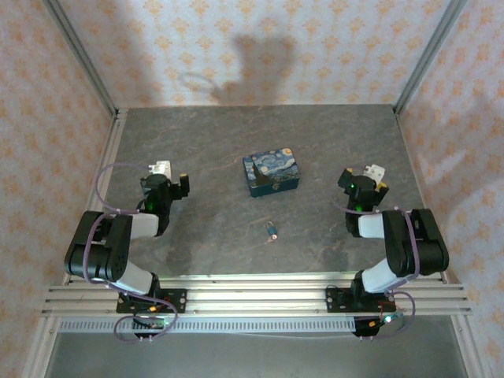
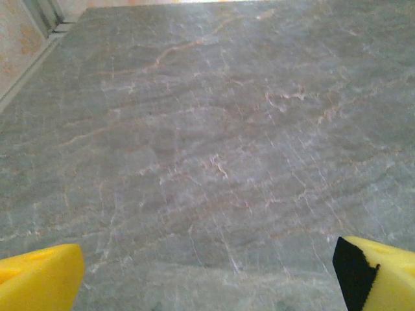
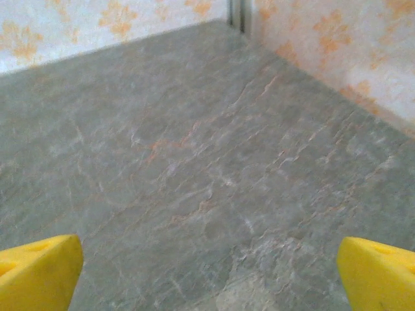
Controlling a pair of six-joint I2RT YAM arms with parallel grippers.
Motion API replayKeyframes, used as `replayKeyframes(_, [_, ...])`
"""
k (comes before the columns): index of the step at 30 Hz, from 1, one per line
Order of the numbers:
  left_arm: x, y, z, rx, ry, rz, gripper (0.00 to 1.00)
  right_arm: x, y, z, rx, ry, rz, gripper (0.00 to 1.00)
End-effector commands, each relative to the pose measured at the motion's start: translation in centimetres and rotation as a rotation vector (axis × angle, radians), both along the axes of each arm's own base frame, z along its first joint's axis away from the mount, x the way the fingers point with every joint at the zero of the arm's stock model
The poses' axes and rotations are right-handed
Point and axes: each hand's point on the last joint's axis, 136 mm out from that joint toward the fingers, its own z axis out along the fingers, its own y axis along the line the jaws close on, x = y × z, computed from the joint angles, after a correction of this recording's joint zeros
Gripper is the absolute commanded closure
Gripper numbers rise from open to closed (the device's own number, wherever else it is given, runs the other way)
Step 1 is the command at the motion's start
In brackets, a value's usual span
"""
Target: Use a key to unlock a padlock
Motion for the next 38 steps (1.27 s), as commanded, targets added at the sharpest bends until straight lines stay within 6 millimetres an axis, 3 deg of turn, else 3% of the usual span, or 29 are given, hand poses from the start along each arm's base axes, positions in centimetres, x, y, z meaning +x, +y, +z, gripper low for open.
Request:
replayKeyframes(1, [0.55,0.12,1.08,-0.007,-0.035,0.007,0.0,0.57,0.61,0.35,-0.019,-0.013,0.039,0.01])
replayKeyframes(38, [0.6,0.1,1.13,-0.007,-0.036,0.007,0.0,0.62,0.92,0.28,-0.017,0.01,0.053,0.01])
